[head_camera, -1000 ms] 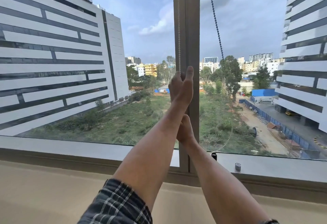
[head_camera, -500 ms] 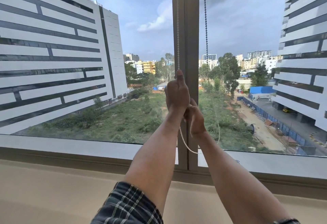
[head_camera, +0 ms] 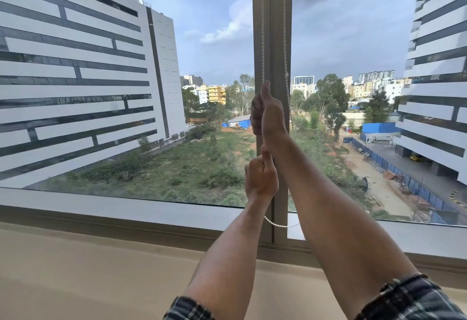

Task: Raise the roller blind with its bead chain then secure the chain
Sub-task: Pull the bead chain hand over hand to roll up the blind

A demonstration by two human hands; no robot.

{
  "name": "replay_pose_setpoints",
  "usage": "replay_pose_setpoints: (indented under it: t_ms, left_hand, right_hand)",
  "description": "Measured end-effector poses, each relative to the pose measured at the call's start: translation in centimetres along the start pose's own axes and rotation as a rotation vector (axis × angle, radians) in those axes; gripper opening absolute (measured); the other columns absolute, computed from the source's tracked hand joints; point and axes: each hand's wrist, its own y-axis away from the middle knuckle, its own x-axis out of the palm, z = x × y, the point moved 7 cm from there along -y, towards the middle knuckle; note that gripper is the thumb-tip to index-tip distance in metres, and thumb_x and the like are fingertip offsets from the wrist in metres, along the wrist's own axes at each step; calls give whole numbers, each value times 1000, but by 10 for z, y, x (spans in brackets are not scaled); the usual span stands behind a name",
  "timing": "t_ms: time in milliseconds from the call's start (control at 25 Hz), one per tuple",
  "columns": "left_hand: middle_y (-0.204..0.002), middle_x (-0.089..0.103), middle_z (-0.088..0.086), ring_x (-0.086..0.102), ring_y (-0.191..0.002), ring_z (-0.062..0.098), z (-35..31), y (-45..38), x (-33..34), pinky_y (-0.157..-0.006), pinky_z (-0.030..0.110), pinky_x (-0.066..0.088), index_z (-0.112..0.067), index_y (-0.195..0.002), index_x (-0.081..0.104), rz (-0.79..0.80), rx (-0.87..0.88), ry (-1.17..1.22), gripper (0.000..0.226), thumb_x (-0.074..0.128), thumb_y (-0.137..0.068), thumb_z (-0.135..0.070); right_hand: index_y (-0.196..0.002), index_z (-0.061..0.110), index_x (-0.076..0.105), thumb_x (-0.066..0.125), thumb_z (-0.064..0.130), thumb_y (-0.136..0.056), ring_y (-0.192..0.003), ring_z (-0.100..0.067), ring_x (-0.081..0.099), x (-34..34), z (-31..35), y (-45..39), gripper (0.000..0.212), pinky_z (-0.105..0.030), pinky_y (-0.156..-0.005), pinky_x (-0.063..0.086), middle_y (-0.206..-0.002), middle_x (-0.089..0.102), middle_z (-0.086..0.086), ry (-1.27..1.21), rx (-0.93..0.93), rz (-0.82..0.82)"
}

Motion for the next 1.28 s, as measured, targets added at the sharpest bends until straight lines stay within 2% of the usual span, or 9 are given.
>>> replay_pose_setpoints:
  t_ms: [80,320,480,560,640,720,920,1120,1280]
  left_hand:
    - [-44,35,-3,30,-42,16,7,-2,2,-47,30,20,-12,-50,34,16,-38,27,63,36,-109,-34]
    - [-60,48,0,42,-58,13,8,-9,-6,-54,38,29,-18,-59,42,146,47,20,41,25,-90,-37]
    - [-69,66,15,63,-71,33,15,-39,-22,-67,51,50,-10,-69,58,101,7,130,50,28,-89,-45]
    - [-64,65,4,62,-67,23,-7,-51,-33,-65,41,48,-18,-64,59,59,2,147,45,30,-91,-41]
    - [-65,66,2,65,-68,27,-34,-65,-37,-68,40,51,-21,-68,63,23,-10,218,45,32,-92,-42]
    - [-61,65,4,61,-60,28,-57,-77,-31,-62,38,49,-18,-71,64,38,-48,344,49,34,-95,-48]
    - [-46,37,-4,34,-46,19,-89,-80,-8,-57,31,29,-18,-51,36,0,-43,299,70,24,-104,-63]
    - [-44,29,-1,29,-43,19,-85,-82,-4,-55,31,29,-19,-48,28,-25,-13,340,70,30,-105,-60]
    - [-42,30,-2,28,-41,18,-82,-85,-8,-54,33,29,-20,-46,31,-68,5,338,70,29,-103,-62]
  right_hand:
    - [-55,25,29,35,50,-109,-36,-8,16,2,1,6,60,-16,-39,16,-45,25,10,36,-100,-65]
    - [-53,20,30,38,35,-111,-33,-5,23,-9,-18,18,60,-17,-37,20,-40,28,13,137,-198,-109]
    - [-53,19,33,41,35,-110,-36,-4,26,-26,-50,28,61,-18,-39,24,-40,31,14,159,-157,-141]
    - [-54,17,44,40,28,-112,-36,2,36,-30,-61,33,58,-14,-40,31,-38,40,15,166,-150,-145]
    - [-59,20,58,38,27,-112,-38,2,41,-32,-76,41,57,-15,-42,32,-40,47,15,179,-151,-137]
    - [-51,25,47,39,34,-111,-38,-4,29,-33,-93,49,61,-20,-42,24,-41,38,13,201,-135,-137]
    - [-45,30,33,46,10,-97,-42,-2,21,-32,-112,66,57,-20,-47,19,-40,29,15,211,-91,-147]
    - [-50,26,34,44,23,-92,-47,-4,22,-41,-105,69,44,-26,-49,17,-44,30,16,245,-79,-135]
    - [-53,18,45,33,52,-104,-47,-13,25,-54,-102,57,62,-32,-51,17,-49,33,6,224,-26,-114]
